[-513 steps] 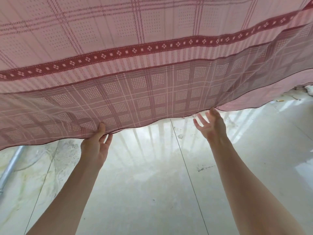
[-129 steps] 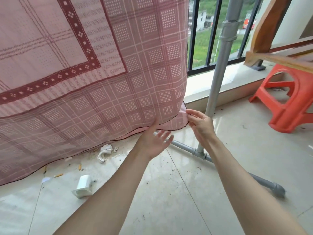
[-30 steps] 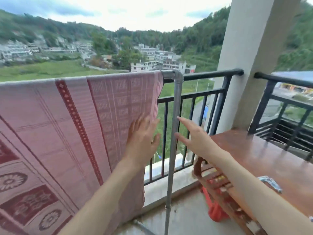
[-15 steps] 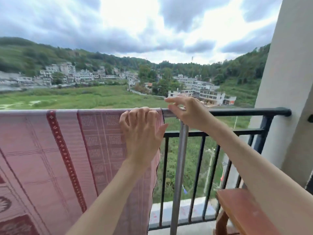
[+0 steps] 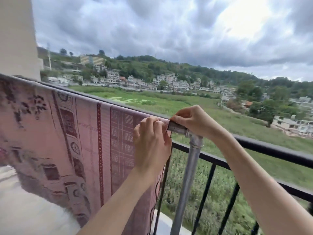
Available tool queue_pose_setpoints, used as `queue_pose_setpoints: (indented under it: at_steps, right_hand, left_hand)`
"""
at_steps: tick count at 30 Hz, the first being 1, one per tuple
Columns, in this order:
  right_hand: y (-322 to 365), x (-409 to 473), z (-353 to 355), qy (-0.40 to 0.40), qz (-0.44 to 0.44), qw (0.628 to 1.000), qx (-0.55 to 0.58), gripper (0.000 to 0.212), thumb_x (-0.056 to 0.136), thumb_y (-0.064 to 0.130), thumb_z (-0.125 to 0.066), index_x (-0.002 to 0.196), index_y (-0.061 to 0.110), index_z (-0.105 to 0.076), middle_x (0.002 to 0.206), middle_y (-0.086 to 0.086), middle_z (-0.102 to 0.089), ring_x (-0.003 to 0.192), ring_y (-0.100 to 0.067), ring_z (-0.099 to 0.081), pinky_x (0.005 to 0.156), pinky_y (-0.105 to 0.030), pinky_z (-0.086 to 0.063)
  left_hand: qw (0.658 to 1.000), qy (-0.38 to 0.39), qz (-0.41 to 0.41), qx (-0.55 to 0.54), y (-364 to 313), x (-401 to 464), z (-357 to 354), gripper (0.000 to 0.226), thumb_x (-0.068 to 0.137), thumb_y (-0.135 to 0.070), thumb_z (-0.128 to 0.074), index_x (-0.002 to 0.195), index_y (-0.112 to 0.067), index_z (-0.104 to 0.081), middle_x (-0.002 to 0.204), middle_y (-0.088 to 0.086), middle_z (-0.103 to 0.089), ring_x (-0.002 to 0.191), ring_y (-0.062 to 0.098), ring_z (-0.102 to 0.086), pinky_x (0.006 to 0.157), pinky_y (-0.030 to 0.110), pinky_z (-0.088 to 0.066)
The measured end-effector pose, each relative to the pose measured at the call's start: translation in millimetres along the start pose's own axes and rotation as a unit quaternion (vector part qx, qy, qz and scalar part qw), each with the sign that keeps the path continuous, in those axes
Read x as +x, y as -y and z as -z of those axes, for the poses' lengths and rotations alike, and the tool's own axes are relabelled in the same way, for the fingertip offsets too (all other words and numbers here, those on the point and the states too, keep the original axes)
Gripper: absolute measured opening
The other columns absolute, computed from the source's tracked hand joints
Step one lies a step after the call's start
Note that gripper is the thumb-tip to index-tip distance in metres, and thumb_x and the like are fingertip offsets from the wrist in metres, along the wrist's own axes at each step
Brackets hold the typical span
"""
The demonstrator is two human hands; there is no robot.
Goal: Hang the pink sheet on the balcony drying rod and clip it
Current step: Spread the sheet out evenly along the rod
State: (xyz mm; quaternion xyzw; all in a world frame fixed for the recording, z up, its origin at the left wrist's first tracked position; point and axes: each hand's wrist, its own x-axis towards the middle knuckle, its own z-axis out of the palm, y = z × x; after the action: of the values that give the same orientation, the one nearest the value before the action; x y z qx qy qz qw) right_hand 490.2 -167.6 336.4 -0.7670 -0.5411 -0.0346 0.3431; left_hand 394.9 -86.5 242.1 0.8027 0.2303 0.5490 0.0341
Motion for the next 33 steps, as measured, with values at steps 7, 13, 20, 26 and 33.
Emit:
queue_pose_setpoints:
  at_steps: [7,13,20,26,33]
  right_hand:
    - [-15,21,5,0.046,0.054,0.995,0.063,0.005,0.08,0.018,-0.069,0.076,0.016,-0.07,0.072,-0.001,-0.068,0.059,-0.01,-0.057,0.054,-0.018,-0.048]
    - [-24,34,3,0.079,0.1,0.987,0.094,0.011,0.079,0.02,-0.07,0.068,0.02,-0.068,0.07,0.002,-0.067,0.062,-0.012,-0.056,0.057,-0.023,-0.046]
    - [-34,43,9,0.188,0.161,0.959,0.136,0.012,0.081,0.023,-0.068,0.092,0.019,-0.071,0.093,0.001,-0.068,0.083,-0.012,-0.06,0.073,-0.023,-0.045]
    - [-45,45,9,0.189,0.195,0.95,0.152,0.01,0.081,0.02,-0.068,0.088,0.014,-0.069,0.077,0.007,-0.062,0.071,-0.01,-0.055,0.061,-0.021,-0.042]
    - [-68,32,11,0.045,0.285,0.934,0.21,0.008,0.082,0.012,-0.066,0.076,0.014,-0.07,0.076,-0.003,-0.07,0.074,-0.015,-0.064,0.066,-0.023,-0.05]
  left_hand:
    - [1.0,0.004,0.025,0.019,-15,9,11,0.012,0.084,-0.017,-0.057,0.092,-0.008,-0.059,0.099,0.004,-0.056,0.092,0.019,-0.052,0.078,0.036,-0.053]
    - [0.998,0.012,0.058,-0.014,-22,11,20,0.011,0.089,-0.015,-0.054,0.094,-0.009,-0.061,0.099,-0.001,-0.053,0.084,0.008,-0.051,0.069,0.007,-0.039]
    - [0.986,-0.023,0.157,-0.049,-43,18,20,0.011,0.088,-0.01,-0.055,0.079,-0.015,-0.058,0.081,-0.013,-0.051,0.073,-0.001,-0.053,0.066,0.004,-0.041]
    - [0.982,-0.064,0.175,0.003,-68,23,12,0.009,0.087,-0.012,-0.057,0.082,-0.011,-0.064,0.082,-0.005,-0.063,0.072,0.003,-0.059,0.065,0.008,-0.046]
    - [0.983,-0.084,0.158,0.052,-95,21,7,0.016,0.086,-0.011,-0.058,0.073,-0.02,-0.057,0.071,-0.014,-0.058,0.072,0.002,-0.058,0.061,0.011,-0.046]
